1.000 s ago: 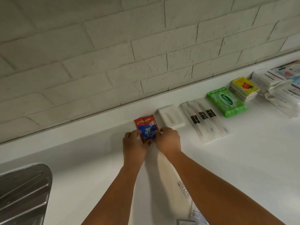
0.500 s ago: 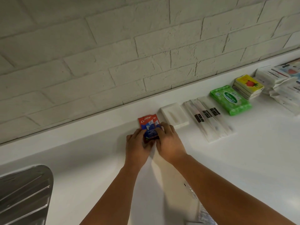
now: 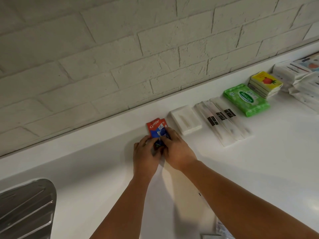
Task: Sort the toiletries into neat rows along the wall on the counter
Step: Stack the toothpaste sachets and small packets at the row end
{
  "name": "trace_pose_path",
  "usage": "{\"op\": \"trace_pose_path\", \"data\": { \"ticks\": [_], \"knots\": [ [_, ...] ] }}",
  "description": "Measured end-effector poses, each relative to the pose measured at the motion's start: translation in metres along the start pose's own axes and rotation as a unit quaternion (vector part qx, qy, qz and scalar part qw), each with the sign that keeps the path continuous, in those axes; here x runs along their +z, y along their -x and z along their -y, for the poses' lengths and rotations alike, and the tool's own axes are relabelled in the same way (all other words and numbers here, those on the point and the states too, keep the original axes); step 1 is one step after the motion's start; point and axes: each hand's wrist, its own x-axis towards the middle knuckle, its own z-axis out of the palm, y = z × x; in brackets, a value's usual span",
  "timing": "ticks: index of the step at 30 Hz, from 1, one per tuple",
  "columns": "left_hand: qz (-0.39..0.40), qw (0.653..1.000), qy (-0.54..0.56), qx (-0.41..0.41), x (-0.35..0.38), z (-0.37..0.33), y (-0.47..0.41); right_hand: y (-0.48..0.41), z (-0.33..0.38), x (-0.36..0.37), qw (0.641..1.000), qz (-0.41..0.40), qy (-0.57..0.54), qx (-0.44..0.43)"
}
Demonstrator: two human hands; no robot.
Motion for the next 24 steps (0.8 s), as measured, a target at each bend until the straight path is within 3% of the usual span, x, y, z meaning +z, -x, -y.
{"op": "trace_pose_path", "data": {
  "ticks": [10, 24],
  "knots": [
    [-0.01, 0.999, 0.026, -0.023, -0.0019, -0.0031, 0.0016, 0.0037, 0.0016, -0.0012, 0.999, -0.005, -0.005, 0.044],
    [-0.009, 0.999, 0.027, -0.024, -0.0045, -0.0066, 0.0016, 0.0065, 0.0, 0.0015, 0.998, -0.05, 0.004, 0.027]
  ]
}}
